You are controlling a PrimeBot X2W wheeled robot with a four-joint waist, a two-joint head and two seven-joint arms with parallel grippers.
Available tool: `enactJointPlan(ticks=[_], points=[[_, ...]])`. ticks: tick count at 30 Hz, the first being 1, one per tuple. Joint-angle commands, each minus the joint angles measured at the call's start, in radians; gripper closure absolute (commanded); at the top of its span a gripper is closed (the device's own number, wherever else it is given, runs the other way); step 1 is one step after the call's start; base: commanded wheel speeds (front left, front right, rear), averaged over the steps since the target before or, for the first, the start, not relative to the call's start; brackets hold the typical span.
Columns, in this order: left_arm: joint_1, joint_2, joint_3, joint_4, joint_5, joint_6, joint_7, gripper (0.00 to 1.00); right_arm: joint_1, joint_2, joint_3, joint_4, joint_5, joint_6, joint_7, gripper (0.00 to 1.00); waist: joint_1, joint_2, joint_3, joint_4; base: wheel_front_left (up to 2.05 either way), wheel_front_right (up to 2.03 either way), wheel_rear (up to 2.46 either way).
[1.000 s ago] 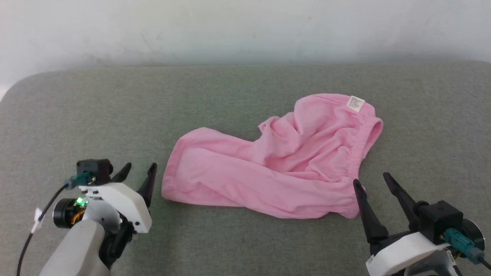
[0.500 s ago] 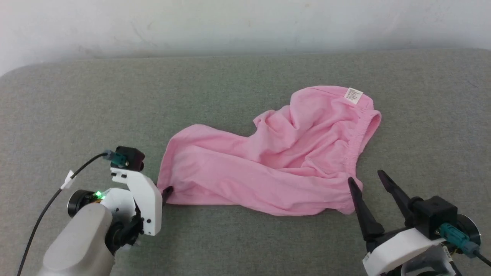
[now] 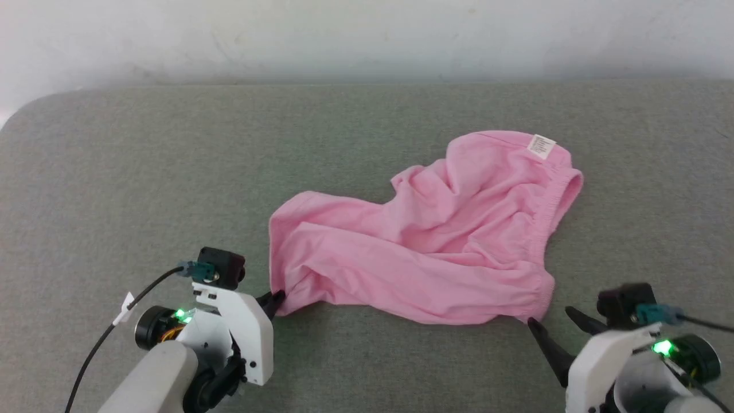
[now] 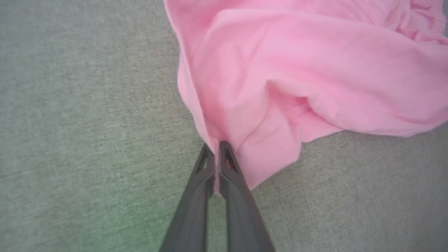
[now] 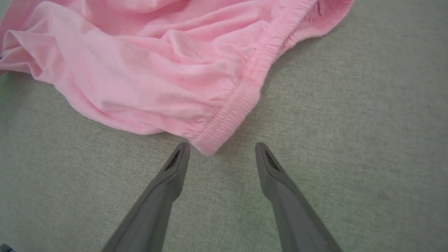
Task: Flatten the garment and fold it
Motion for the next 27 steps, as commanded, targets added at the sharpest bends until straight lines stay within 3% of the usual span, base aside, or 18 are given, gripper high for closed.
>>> enactJointPlan(ticks=[1,5,14,15,16,17,22,27], points=[[0.015,0.001,0.003,-0.020,0.010,0.011,-0.014,1.00,-0.043,-0.012,0.016,0.017,0.021,-0.001,0.016,0.00,-0.0001,0.0000,0.012,0.029,0.00,0.00,0.00],[0.017,0.003,0.008,-0.058,0.018,0.021,-0.033,1.00,-0.100,-0.029,0.037,0.076,0.051,-0.001,0.045,0.00,-0.0001,0.0000,0.026,0.048,0.00,0.00,0.00],[0.011,0.000,0.011,-0.090,0.029,0.029,-0.074,1.00,-0.193,-0.036,0.113,0.335,0.140,-0.001,0.191,0.03,-0.0001,0.0000,0.055,0.080,0.00,0.00,0.00],[0.013,0.000,0.010,-0.089,0.029,0.028,-0.078,1.00,-0.192,-0.034,0.124,0.350,0.154,-0.001,0.210,0.54,-0.0001,0.0000,0.055,0.081,0.00,0.00,0.00],[0.015,-0.001,0.010,-0.088,0.028,0.028,-0.081,1.00,-0.192,-0.033,0.133,0.357,0.165,-0.001,0.222,0.82,-0.0001,0.0000,0.054,0.081,0.00,0.00,0.00],[0.018,-0.001,0.010,-0.087,0.027,0.028,-0.084,1.00,-0.192,-0.034,0.141,0.361,0.175,-0.001,0.232,1.00,-0.0001,0.0000,0.051,0.080,0.00,0.00,0.00],[0.045,-0.005,0.020,-0.088,0.004,0.023,-0.111,1.00,-0.202,-0.060,0.161,0.297,0.202,-0.001,0.202,1.00,-0.0001,0.0000,0.012,0.066,0.00,0.00,0.00],[0.057,0.004,0.061,-0.145,0.002,0.037,-0.184,1.00,-0.186,-0.091,0.118,0.120,0.183,-0.001,0.143,1.00,-0.0001,0.0000,-0.044,0.059,0.00,0.00,0.00]])
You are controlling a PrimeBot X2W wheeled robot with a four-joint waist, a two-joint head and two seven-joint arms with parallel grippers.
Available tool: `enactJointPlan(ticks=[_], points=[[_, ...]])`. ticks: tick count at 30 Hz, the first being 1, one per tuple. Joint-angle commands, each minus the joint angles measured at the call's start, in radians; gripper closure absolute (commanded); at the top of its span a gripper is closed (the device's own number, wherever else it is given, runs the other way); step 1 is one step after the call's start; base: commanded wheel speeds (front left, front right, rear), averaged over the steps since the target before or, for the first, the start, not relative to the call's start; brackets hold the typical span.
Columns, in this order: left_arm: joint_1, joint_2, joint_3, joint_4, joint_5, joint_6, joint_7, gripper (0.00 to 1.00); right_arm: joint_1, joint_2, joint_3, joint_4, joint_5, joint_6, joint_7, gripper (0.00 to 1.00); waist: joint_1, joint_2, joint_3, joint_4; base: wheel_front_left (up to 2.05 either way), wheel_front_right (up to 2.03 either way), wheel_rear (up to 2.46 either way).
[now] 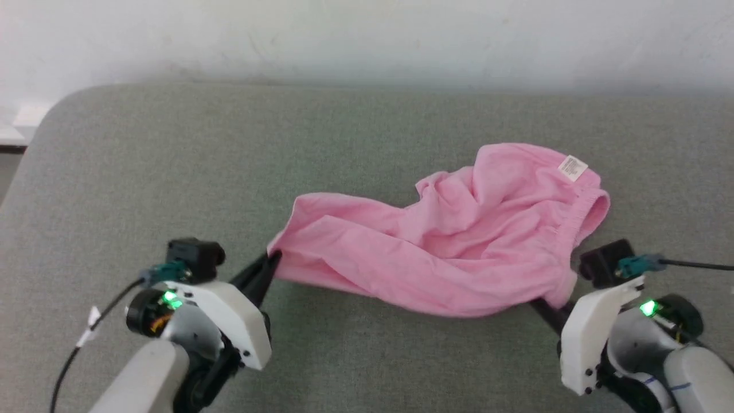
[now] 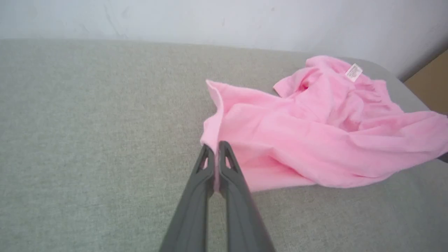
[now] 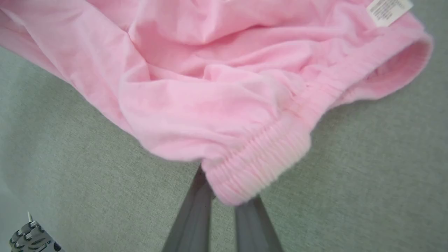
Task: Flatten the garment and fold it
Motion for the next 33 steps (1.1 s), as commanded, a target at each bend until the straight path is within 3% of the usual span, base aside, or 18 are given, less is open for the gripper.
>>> enactJointPlan(ticks=[1,9,16,20,25,33], points=[[0.005,0.007,0.014,-0.017,0.002,0.010,-0.015,1.00,0.003,-0.006,-0.009,-0.030,-0.006,-0.001,-0.006,1.00,-0.0001,0.0000,-0.037,-0.010,0.00,0.00,0.00],[-0.046,0.070,0.132,-0.234,0.044,0.084,-0.098,1.00,-0.078,-0.025,-0.061,-0.329,-0.019,-0.001,0.011,1.00,-0.0001,0.0000,-0.087,-0.017,0.00,0.00,0.00],[-0.216,0.097,0.196,-0.342,0.064,0.115,-0.079,1.00,-0.287,-0.048,-0.096,-0.379,0.050,-0.001,0.031,1.00,-0.0001,0.0000,-0.055,0.003,0.00,0.00,0.00],[-0.372,0.074,0.192,-0.245,0.049,0.089,-0.060,1.00,-0.445,-0.047,-0.096,-0.281,0.072,-0.001,0.027,1.00,-0.0001,0.0000,0.003,0.002,0.00,0.00,0.00],[-0.599,0.026,0.170,-0.008,0.064,0.040,-0.095,1.00,-0.669,-0.042,-0.057,-0.109,0.061,-0.001,-0.038,1.00,-0.0001,0.0000,0.103,-0.007,0.00,0.00,0.00],[-0.931,-0.049,0.154,0.366,0.130,-0.015,-0.282,1.00,-0.997,-0.009,0.014,0.174,0.007,-0.001,-0.312,1.00,-0.0001,0.0000,0.241,-0.027,0.00,0.00,0.00]])
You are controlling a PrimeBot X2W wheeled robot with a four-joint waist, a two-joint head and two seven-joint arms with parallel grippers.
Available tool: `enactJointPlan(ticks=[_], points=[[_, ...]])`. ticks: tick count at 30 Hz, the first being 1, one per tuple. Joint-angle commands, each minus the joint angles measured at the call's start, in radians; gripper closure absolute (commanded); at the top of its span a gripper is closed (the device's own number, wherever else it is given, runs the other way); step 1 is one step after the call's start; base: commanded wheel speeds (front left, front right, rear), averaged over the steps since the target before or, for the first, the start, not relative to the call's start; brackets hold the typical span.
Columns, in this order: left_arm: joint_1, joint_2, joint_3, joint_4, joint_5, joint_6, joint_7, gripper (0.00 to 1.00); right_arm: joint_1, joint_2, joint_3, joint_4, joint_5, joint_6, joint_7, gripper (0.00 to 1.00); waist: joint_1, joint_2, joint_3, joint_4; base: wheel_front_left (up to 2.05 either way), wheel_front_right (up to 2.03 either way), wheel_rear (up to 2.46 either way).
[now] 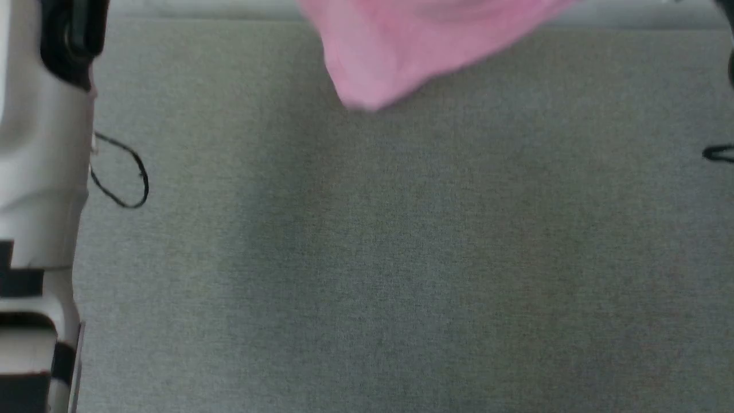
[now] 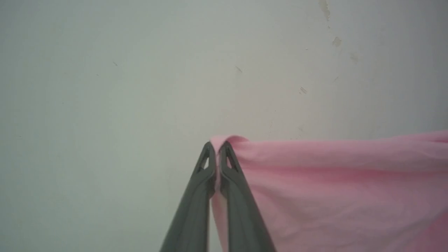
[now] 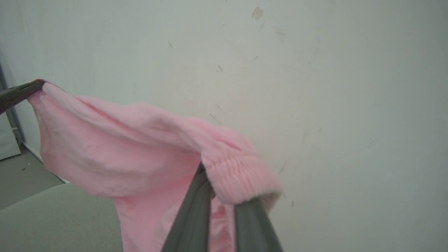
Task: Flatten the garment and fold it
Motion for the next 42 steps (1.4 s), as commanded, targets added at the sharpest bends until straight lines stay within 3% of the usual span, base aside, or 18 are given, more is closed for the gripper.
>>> enactJointPlan(ticks=[1,6,12,15,20,29,35,37,42], points=[[-0.032,-0.012,-0.004,0.037,0.011,-0.012,-0.027,1.00,-0.030,0.009,0.008,0.038,-0.011,-0.001,-0.041,1.00,-0.0004,0.0000,0.087,-0.016,0.00,0.00,0.00],[-0.090,-0.055,-0.014,0.220,0.018,-0.039,-0.118,1.00,-0.094,0.045,0.065,0.225,-0.025,-0.001,-0.201,1.00,-0.0004,0.0000,0.121,-0.020,0.00,0.00,0.00],[-0.032,-0.112,-0.011,0.375,0.002,-0.073,-0.161,1.00,-0.054,0.082,0.168,0.417,-0.007,-0.001,-0.333,1.00,-0.0004,0.0000,0.131,-0.017,0.00,0.00,0.00],[0.035,-0.131,0.000,0.408,0.002,-0.082,-0.166,1.00,0.005,0.096,0.221,0.484,0.018,-0.001,-0.387,1.00,-0.0004,0.0000,0.114,-0.014,0.00,0.00,0.00],[0.231,-0.150,0.073,0.343,0.006,-0.085,-0.166,1.00,0.158,0.093,0.302,0.509,0.058,-0.001,-0.468,1.00,-0.0004,0.0000,0.054,-0.002,0.00,0.00,0.00],[0.678,-0.154,0.146,0.104,0.040,-0.057,-0.166,1.00,0.513,-0.002,0.345,0.297,0.055,-0.001,-0.524,1.00,-0.0004,0.0000,-0.091,0.015,0.00,0.00,0.00],[0.945,-0.109,0.133,-0.138,0.046,-0.002,-0.075,1.00,0.769,-0.055,0.260,0.067,0.009,-0.001,-0.468,1.00,-0.0004,0.0000,-0.161,0.021,0.00,0.00,0.00],[0.992,-0.103,0.130,-0.182,0.045,0.011,-0.048,1.00,0.814,-0.056,0.241,0.028,-0.005,-0.001,-0.451,1.00,-0.0004,0.0000,-0.177,0.021,0.00,0.00,0.00],[1.217,-0.078,0.136,-0.418,0.023,0.093,0.092,1.00,1.038,-0.034,0.135,-0.163,-0.077,-0.001,-0.342,1.00,-0.0004,0.0000,-0.233,0.019,0.00,0.00,0.00]])
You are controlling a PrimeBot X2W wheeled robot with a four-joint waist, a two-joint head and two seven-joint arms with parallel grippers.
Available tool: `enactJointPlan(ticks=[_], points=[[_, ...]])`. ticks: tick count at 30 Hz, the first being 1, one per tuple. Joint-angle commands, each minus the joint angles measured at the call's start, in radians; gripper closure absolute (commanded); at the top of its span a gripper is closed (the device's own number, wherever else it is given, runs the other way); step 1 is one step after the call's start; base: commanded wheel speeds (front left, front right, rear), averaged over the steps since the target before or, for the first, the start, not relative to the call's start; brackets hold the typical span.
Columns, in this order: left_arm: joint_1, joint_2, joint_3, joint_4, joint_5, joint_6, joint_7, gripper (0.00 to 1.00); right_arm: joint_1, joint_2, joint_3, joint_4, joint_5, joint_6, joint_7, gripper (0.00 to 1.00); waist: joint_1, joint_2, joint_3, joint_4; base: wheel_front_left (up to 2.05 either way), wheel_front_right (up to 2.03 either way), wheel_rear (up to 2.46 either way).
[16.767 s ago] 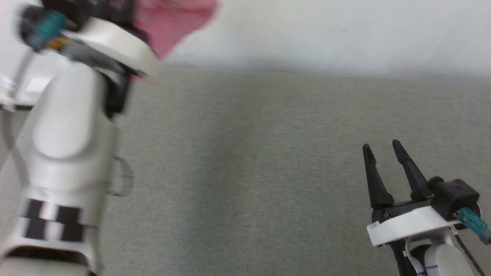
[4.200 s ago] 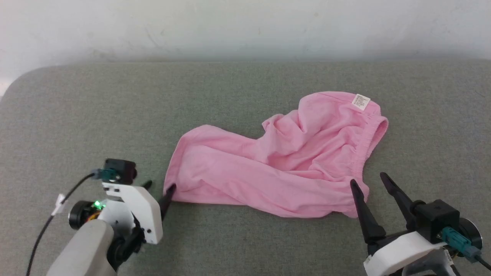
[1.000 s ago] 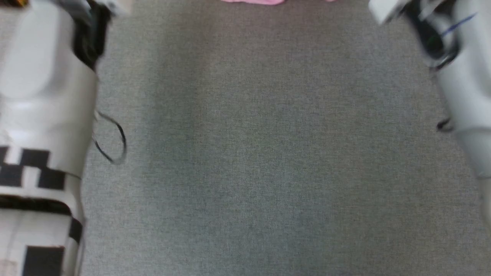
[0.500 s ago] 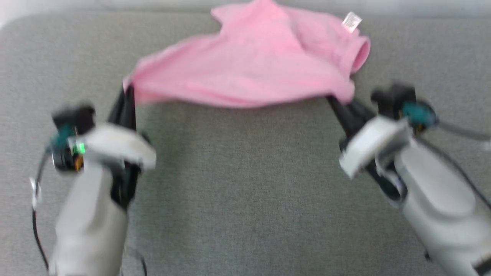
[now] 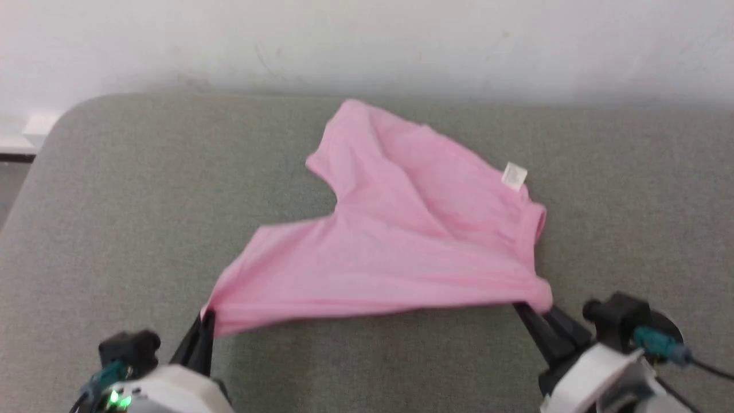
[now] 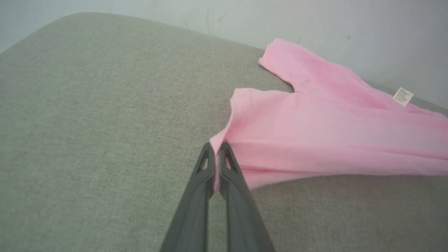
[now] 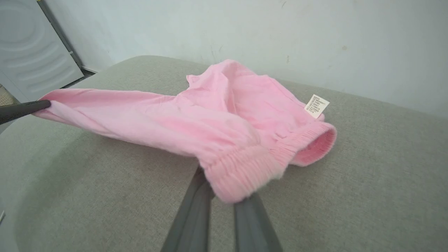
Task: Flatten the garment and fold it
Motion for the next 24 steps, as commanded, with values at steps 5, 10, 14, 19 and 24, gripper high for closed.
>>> enactJointPlan(ticks=[5,10,14,19,24], points=[[0.152,0.033,0.024,-0.206,-0.012,0.081,0.101,1.00,0.160,0.045,-0.073,-0.144,-0.060,-0.001,0.093,1.00,0.0004,0.0000,-0.056,0.001,0.00,0.00,0.00],[0.235,0.055,0.057,-0.386,-0.009,0.147,0.168,1.00,0.268,0.104,-0.120,-0.234,-0.050,-0.001,0.155,1.00,0.0004,0.0000,-0.060,-0.003,0.00,0.00,0.00],[0.217,0.072,0.078,-0.442,-0.010,0.159,0.185,1.00,0.280,0.137,-0.138,-0.264,-0.036,-0.001,0.174,1.00,0.0004,0.0000,-0.044,-0.011,0.00,0.00,0.00],[0.109,0.086,0.076,-0.387,-0.038,0.114,0.190,1.00,0.176,0.138,-0.120,-0.225,-0.027,-0.001,0.198,1.00,0.0004,0.0000,0.012,-0.048,0.00,0.00,0.00],[-0.101,0.085,0.061,-0.248,-0.077,0.050,0.194,1.00,0.055,0.156,-0.124,-0.129,-0.030,-0.001,0.206,1.00,0.0004,0.0000,0.070,-0.069,0.00,0.00,0.00]])
